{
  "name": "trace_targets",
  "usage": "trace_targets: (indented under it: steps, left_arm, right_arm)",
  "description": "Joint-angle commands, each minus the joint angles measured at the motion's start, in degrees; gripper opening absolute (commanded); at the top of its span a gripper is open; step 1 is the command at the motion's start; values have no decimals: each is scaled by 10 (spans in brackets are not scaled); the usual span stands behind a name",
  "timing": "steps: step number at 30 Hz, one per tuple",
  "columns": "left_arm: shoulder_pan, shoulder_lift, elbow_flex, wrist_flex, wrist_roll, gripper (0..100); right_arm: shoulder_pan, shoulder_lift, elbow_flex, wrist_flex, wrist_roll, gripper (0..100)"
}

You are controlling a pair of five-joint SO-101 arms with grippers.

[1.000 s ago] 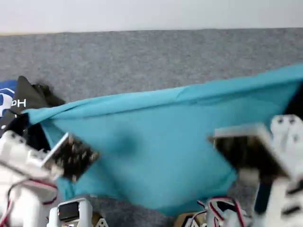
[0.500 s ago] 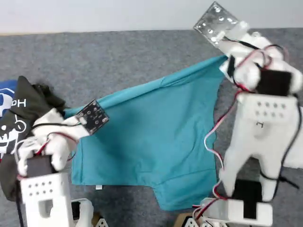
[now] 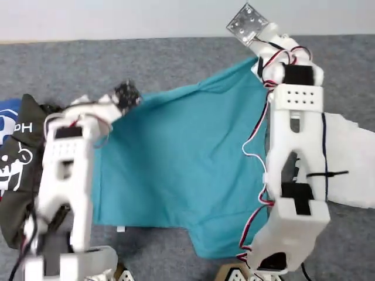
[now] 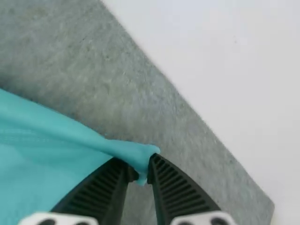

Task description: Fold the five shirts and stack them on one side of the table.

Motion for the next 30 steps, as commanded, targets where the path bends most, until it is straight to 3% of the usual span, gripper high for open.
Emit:
trace_targets:
  steps: [1, 10, 17, 30]
  left_arm:
    - [2, 116, -148, -2, 11, 5]
    - [11, 321, -435, 169, 11, 5]
    - [16, 359, -523, 280, 9, 5]
    - [5, 342, -599, 573, -48, 5]
  right_arm:
    - [-4, 15, -9, -82, -4, 10]
    - [-27, 49, -9, -157, -5, 10]
    - [-28, 41, -9, -131, -5, 10]
    - [-27, -91, -9, 287, -4, 10]
